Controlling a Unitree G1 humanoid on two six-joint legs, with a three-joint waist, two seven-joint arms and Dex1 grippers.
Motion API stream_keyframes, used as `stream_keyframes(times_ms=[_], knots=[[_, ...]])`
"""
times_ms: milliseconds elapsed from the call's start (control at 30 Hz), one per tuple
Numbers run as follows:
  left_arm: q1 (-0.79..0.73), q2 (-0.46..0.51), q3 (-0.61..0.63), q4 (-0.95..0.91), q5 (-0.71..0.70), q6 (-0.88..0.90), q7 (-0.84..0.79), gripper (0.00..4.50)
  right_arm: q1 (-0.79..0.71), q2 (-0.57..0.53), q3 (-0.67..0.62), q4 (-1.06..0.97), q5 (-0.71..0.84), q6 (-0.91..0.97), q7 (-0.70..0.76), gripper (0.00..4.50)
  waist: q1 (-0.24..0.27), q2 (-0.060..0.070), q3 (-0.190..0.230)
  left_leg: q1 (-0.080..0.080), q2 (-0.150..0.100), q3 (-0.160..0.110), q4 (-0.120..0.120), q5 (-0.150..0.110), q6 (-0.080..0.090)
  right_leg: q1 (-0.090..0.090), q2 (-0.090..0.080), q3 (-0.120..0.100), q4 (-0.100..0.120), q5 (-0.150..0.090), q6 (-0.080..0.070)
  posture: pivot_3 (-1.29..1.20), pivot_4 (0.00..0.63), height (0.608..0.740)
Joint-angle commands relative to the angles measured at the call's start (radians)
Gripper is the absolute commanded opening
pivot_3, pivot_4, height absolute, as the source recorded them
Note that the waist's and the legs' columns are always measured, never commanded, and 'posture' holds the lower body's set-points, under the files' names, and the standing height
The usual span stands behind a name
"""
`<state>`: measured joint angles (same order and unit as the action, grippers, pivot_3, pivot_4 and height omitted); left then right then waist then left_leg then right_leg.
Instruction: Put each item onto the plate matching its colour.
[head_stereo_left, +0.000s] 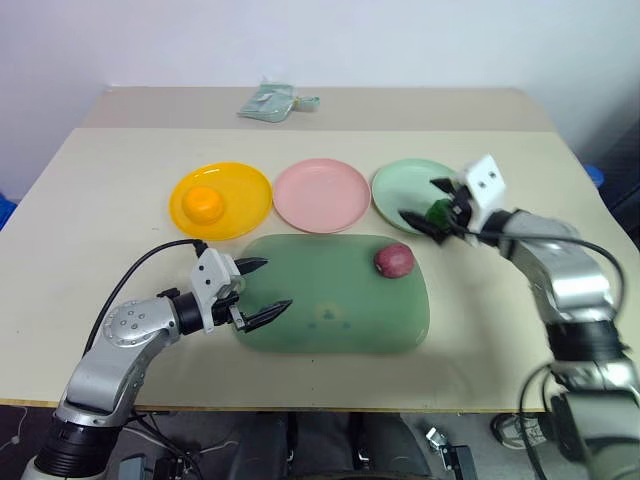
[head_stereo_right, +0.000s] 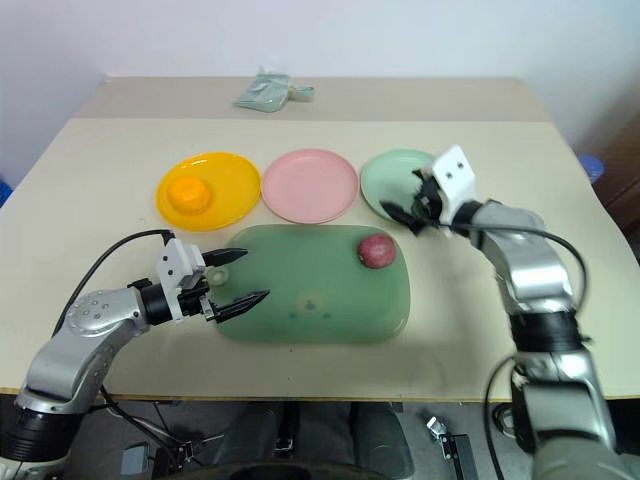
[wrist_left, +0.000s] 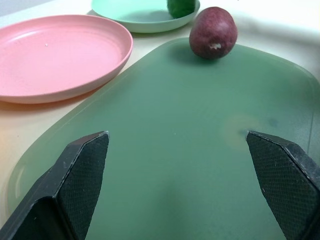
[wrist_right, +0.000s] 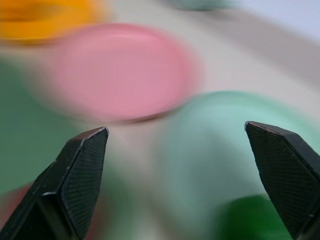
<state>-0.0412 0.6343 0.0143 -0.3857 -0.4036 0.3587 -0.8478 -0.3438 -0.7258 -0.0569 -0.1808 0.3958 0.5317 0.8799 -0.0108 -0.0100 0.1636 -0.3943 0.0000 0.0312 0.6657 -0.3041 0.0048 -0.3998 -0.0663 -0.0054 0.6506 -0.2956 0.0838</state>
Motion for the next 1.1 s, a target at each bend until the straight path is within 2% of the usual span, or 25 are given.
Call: stream_keyframes(times_ms=[33,200,467,567,633,667,700,867,967,1100], knots=[[-0.023,0.007,-0.002,-0.020,-0.012,0.001,-0.012,4.50,0.061,-0.029,0.024,-0.113,0.021,0.015,0.044,4.46,-0.008,0.000,0.000,0.002,0.000,0.000,0.000,0.000,0.000,0.002,0.000,0.000,0.000,0.000,0.000,0.00,0.150,0.739],[-0.049,-0.003,-0.019,-0.010,-0.007,0.005,-0.015,4.50,0.059,0.015,0.078,-0.051,-0.090,-0.035,-0.049,4.46,-0.005,0.001,-0.001,0.005,0.001,0.000,0.000,0.000,0.000,0.003,0.000,0.000,0.001,0.000,0.000,0.00,0.150,0.739],[-0.044,-0.003,-0.017,0.000,-0.001,-0.007,-0.017,4.50,0.017,0.065,0.109,0.019,-0.125,-0.047,-0.081,4.46,-0.001,0.001,0.000,0.003,0.000,0.000,0.000,0.000,-0.001,0.002,0.000,0.000,0.000,0.000,0.000,0.00,0.150,0.739],[-0.030,-0.003,-0.012,-0.002,0.002,-0.015,-0.013,4.50,0.002,0.075,0.110,0.026,-0.125,-0.044,-0.086,3.68,-0.002,0.001,0.000,0.003,0.000,0.000,0.000,0.000,-0.001,0.002,0.000,0.000,0.000,0.000,0.000,0.00,0.150,0.739],[-0.016,-0.002,-0.003,-0.003,0.002,-0.019,-0.009,4.50,-0.016,0.082,0.109,0.018,-0.131,-0.059,-0.092,2.76,-0.002,0.001,0.000,0.003,0.000,0.000,0.000,0.000,-0.001,0.002,0.000,0.000,0.000,0.000,0.000,0.00,0.150,0.739],[-0.007,0.001,0.004,-0.003,0.003,-0.022,-0.006,4.50,-0.029,0.088,0.109,0.011,-0.129,-0.062,-0.093,2.57,-0.002,0.001,0.000,0.003,0.000,0.000,0.000,0.000,-0.001,0.002,0.000,0.000,0.000,0.000,0.000,0.00,0.150,0.739],[0.004,0.003,0.018,0.000,0.005,-0.026,-0.001,4.50,-0.052,0.102,0.113,0.007,-0.126,-0.061,-0.098,2.57,-0.003,0.001,0.000,0.003,0.000,0.000,0.000,0.000,-0.001,0.002,0.000,0.000,0.000,0.000,0.000,0.00,0.150,0.739],[0.061,0.005,0.115,0.029,-0.005,-0.043,0.034,4.50,-0.239,0.261,0.150,0.115,-0.161,-0.065,-0.199,2.57,-0.009,0.001,0.000,0.003,0.001,0.000,0.000,0.001,-0.001,0.000,0.000,0.000,0.002,0.000,0.000,0.00,0.150,0.739],[0.079,-0.015,0.163,0.046,-0.015,-0.060,0.060,4.50,-0.351,0.369,0.175,0.271,-0.213,-0.081,-0.281,2.57,-0.008,0.001,0.000,0.003,0.001,0.000,0.000,0.001,-0.002,0.000,0.000,0.000,0.002,0.000,0.000,0.00,0.150,0.739],[0.093,-0.067,0.209,0.044,-0.021,-0.075,0.122,4.50,-0.474,0.490,0.209,0.560,-0.300,-0.189,-0.374,2.57,-0.003,0.001,-0.001,0.002,-0.001,0.000,0.000,0.001,-0.002,-0.001,-0.001,0.000,0.002,0.000,0.000,0.00,0.150,0.739]])
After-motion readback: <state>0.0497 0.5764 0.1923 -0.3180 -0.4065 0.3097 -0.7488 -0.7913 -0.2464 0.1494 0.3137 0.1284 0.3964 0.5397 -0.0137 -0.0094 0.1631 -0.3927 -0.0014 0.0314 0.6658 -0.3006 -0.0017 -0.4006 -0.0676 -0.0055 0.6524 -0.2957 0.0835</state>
